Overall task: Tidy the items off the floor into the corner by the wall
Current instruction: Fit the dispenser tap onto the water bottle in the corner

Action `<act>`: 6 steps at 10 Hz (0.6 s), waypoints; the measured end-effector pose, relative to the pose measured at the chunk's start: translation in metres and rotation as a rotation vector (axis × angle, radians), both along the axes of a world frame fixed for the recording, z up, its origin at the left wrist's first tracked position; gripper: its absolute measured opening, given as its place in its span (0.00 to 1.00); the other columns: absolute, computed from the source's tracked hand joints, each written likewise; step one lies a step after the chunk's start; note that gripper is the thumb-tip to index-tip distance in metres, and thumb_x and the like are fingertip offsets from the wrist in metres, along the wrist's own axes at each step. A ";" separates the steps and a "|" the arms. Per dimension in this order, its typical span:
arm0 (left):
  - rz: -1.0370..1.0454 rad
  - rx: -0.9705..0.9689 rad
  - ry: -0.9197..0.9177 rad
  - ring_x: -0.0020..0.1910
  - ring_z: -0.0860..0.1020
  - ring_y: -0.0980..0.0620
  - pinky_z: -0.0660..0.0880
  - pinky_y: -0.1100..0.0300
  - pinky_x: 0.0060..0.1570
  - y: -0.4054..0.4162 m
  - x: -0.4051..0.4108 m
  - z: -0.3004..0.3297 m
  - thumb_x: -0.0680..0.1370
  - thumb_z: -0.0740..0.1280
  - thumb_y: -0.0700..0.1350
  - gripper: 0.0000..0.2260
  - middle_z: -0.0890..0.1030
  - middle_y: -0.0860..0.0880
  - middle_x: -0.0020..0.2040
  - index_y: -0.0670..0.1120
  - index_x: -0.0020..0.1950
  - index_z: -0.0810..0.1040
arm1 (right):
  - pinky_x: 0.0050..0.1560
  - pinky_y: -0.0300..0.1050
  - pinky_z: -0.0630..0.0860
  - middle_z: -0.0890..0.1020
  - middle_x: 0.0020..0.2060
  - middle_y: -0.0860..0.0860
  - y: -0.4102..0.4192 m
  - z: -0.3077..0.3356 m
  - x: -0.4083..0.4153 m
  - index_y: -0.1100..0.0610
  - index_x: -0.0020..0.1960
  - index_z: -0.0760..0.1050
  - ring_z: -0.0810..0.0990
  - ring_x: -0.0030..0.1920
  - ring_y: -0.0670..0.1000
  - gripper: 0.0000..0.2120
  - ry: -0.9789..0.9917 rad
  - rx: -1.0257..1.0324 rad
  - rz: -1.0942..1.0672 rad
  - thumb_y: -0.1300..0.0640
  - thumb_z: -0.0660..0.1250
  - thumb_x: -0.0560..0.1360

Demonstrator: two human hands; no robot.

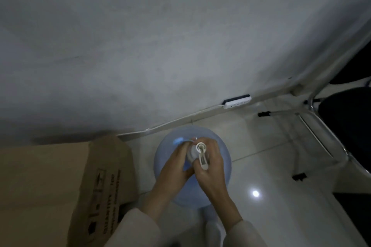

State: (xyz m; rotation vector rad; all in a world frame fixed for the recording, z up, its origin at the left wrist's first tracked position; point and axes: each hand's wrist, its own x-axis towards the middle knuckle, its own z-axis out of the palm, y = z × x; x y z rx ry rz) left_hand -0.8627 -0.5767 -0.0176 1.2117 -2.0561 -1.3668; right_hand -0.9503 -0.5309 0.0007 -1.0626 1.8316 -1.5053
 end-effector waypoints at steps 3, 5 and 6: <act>0.041 -0.131 -0.086 0.64 0.71 0.40 0.66 0.69 0.64 -0.074 -0.061 -0.074 0.78 0.60 0.43 0.19 0.71 0.31 0.63 0.38 0.67 0.67 | 0.47 0.54 0.77 0.78 0.40 0.54 -0.097 -0.091 -0.068 0.53 0.46 0.72 0.78 0.44 0.52 0.07 0.070 -0.011 0.112 0.65 0.62 0.74; 0.175 -0.223 -0.148 0.67 0.71 0.48 0.66 0.56 0.69 -0.100 -0.086 -0.116 0.79 0.58 0.52 0.18 0.74 0.40 0.65 0.45 0.64 0.72 | 0.50 0.57 0.75 0.77 0.43 0.53 -0.131 -0.128 -0.099 0.53 0.51 0.71 0.77 0.47 0.56 0.13 0.096 0.025 0.215 0.67 0.61 0.70; 0.260 -0.119 -0.142 0.64 0.73 0.46 0.66 0.51 0.69 -0.112 -0.100 -0.138 0.80 0.56 0.49 0.15 0.79 0.44 0.59 0.44 0.62 0.74 | 0.48 0.57 0.75 0.77 0.42 0.52 -0.144 -0.142 -0.108 0.48 0.49 0.70 0.77 0.46 0.56 0.16 0.104 0.077 0.259 0.67 0.61 0.70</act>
